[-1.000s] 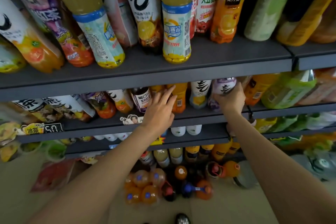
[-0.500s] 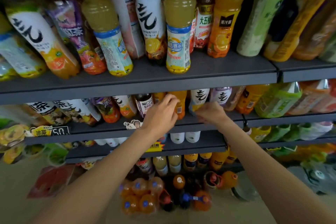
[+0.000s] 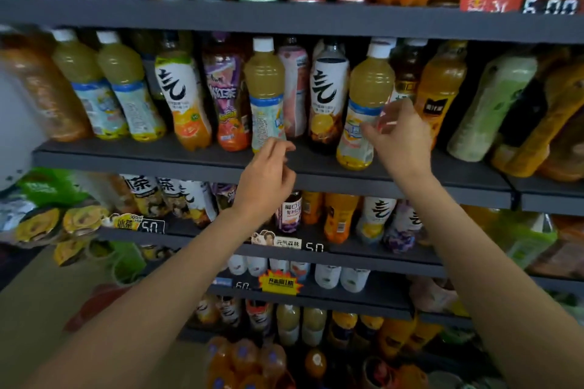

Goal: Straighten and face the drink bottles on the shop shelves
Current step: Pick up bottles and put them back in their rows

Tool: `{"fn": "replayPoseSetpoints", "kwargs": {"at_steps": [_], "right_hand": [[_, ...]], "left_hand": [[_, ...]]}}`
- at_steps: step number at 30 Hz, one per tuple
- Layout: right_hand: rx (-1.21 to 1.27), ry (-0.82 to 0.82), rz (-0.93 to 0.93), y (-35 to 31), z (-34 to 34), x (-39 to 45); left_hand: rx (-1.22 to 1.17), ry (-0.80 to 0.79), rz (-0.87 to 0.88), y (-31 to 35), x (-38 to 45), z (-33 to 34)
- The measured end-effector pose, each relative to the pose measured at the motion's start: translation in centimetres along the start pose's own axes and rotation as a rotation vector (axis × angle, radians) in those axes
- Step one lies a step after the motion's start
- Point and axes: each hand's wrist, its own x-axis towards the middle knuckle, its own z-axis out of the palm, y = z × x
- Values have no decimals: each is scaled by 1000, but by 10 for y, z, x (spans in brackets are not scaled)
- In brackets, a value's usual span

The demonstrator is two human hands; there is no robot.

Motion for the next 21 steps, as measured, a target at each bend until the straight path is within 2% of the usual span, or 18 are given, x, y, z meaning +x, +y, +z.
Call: {"fn": "replayPoseSetpoints", "kwargs": {"at_steps": [4,8,12,17,21], "right_hand": [[-2,-52,101,2,32,15],[43,18,127,1,36,11],[142,-1,-35,-18,39,-22],[213,-197,-334,-85,43,-34],[221,-216,-444,-141,71,-35]], "left_hand": [[40,-31,22,-7,0,-7],[44,2,-36,-20,6,-17],[-2,12,1,-25,12,-21],[41,36,189,-41,14,-36],[58,128,170,-91,9,-75]]}}
